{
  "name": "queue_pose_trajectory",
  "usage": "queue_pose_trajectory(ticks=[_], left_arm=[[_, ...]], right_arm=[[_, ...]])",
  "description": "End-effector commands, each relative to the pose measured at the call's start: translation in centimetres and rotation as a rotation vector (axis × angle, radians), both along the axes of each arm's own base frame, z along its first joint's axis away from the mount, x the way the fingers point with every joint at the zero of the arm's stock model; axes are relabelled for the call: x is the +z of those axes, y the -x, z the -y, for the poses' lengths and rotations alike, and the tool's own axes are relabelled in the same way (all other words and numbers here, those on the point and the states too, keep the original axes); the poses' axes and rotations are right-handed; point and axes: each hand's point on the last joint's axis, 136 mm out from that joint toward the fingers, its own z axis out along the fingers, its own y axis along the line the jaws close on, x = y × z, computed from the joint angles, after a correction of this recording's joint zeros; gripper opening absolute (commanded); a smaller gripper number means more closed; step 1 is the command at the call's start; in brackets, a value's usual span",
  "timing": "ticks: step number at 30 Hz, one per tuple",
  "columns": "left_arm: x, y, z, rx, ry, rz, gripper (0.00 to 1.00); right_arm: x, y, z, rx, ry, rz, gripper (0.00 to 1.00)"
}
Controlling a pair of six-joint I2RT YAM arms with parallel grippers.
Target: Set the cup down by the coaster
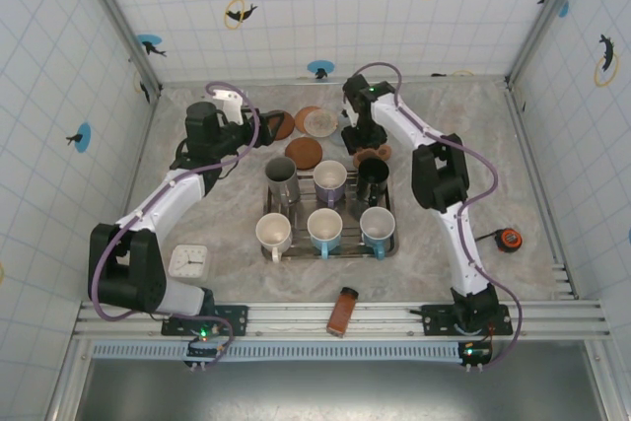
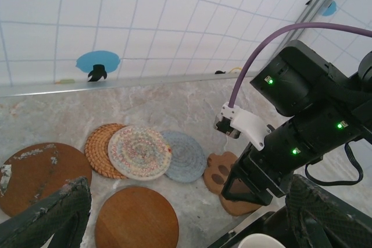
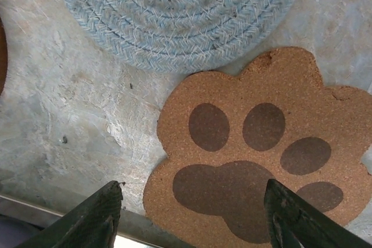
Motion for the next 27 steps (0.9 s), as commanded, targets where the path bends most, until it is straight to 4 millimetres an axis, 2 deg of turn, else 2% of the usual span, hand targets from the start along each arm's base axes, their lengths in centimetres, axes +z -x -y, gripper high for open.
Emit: queue_pose_trajectory(ticks=[1, 13, 27], left_arm=[[0.5, -0.2, 0.6, -0.020, 0.000, 0.012, 0.87], [0.0, -0.1, 0.9, -0.023, -0.007, -0.007, 0.85], [-0.1, -0.3, 1.5, -0.039, -0.006, -0.022, 0.82]], right_arm=[[-0.5, -0.5, 0.2, 0.000, 0.041, 0.010, 0.66], [-2.9, -0.2, 0.5, 0.009, 0.080, -0.027, 0.65], [-4.6, -0.2, 2.8, -0.013, 0.159, -0.053, 0.63]])
